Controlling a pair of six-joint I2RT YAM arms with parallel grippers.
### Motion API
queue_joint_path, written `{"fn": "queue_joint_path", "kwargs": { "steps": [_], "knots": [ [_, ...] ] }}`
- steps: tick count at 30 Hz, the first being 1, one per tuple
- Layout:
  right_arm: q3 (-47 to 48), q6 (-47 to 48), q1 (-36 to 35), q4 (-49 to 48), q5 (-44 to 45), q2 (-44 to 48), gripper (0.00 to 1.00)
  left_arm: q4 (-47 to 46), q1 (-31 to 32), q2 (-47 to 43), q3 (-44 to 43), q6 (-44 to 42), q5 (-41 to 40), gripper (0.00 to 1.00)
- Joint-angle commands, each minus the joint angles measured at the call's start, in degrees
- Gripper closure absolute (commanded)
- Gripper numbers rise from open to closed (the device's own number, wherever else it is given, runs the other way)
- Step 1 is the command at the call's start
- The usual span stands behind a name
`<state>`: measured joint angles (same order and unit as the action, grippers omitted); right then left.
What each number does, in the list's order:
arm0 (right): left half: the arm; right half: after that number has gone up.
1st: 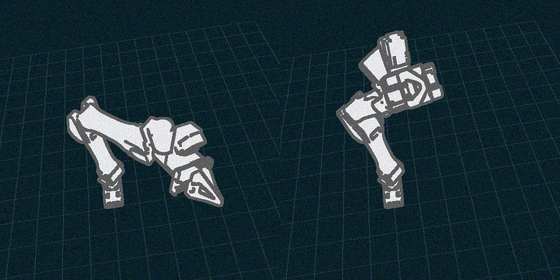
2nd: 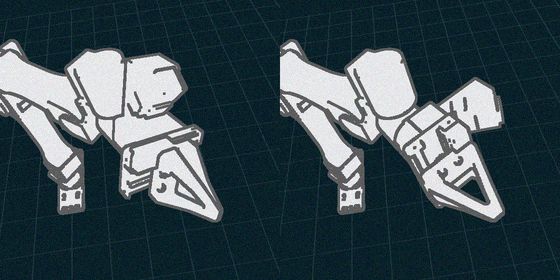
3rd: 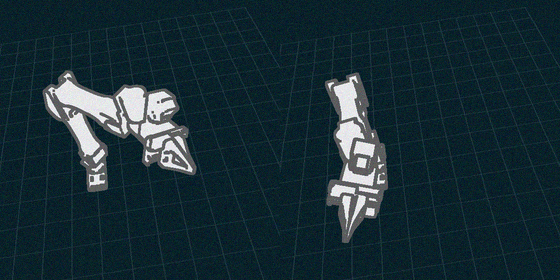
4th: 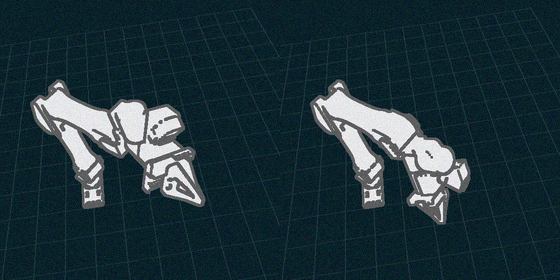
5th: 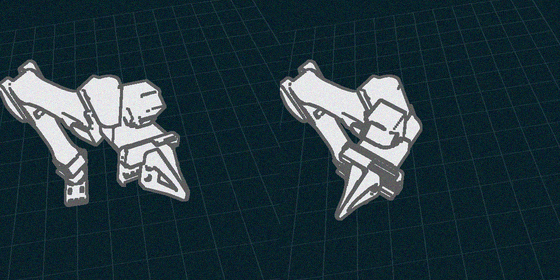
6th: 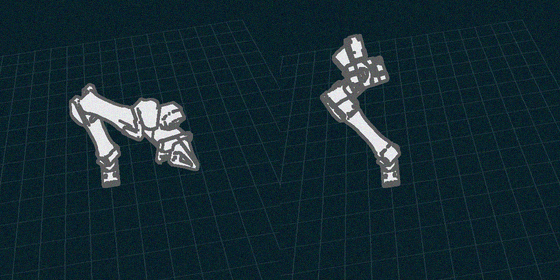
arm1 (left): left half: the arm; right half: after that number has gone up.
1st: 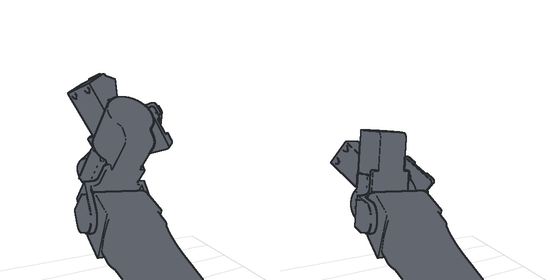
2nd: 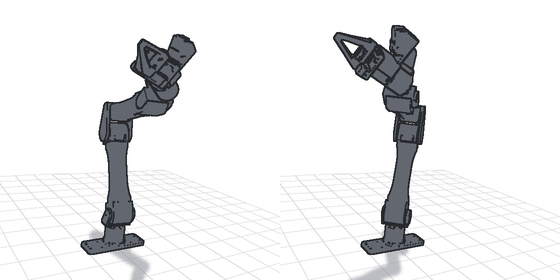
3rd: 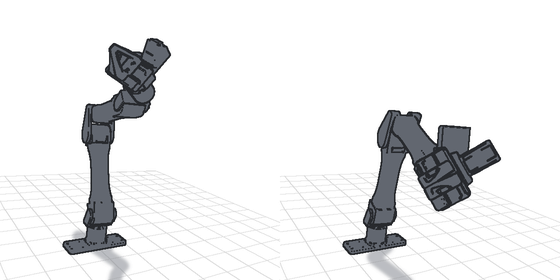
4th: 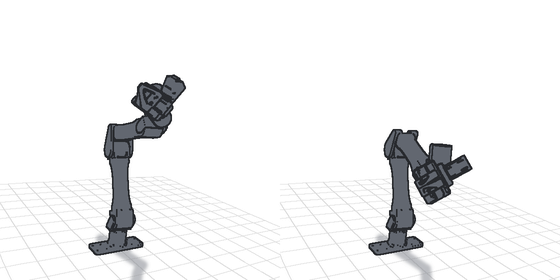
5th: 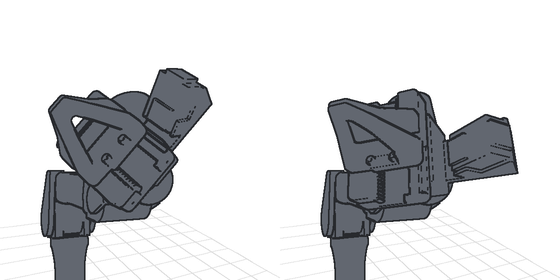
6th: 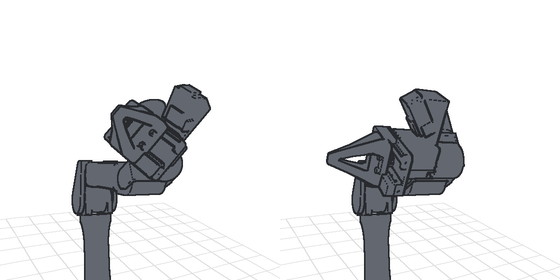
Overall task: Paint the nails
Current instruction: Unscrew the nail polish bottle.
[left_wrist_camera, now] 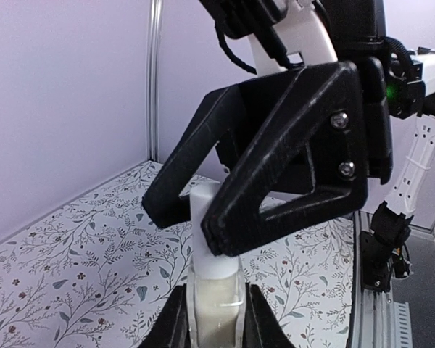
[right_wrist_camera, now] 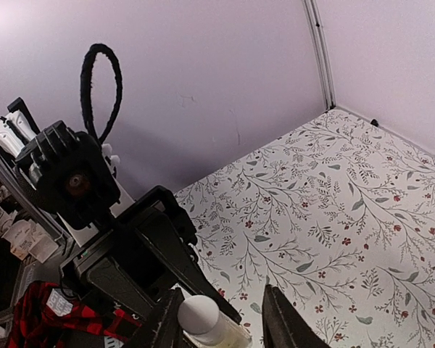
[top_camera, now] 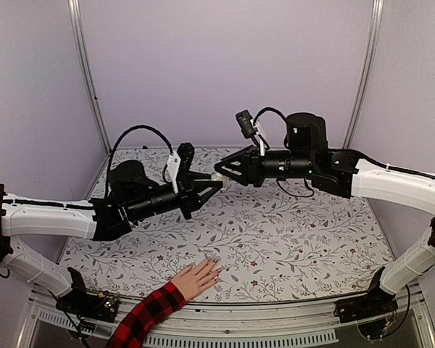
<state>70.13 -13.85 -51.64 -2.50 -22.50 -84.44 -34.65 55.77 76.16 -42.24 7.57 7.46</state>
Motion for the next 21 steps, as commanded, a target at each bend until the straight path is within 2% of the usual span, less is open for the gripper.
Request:
{"fn": "queue_joint_path", "kwargs": {
  "steps": [1,13,16,21],
  "knots": [
    [2.09,-0.74,-0.31,0.76,0.57,-0.84,0.66,-0.42,0.16,0.48,-1.56,-0.08,-0.72,1.0],
    [4.57,-0.52,-0.84,2.15,-2.11,-3.07,1.0,-0.25,0.26,0.3,-1.38,-0.28,-2.67,1.0],
    [4.78,-0.52,-0.92,2.07,-1.82,-3.05,1.0,0.4,0.2,0.66,-1.72,-0.59,-2.38,1.0],
    [4.93,-0.65,-1.1,2.24,-0.85,-3.01,1.0,1.47,0.27,1.95,-2.93,-0.79,-1.77,0.86]
  ]
}}
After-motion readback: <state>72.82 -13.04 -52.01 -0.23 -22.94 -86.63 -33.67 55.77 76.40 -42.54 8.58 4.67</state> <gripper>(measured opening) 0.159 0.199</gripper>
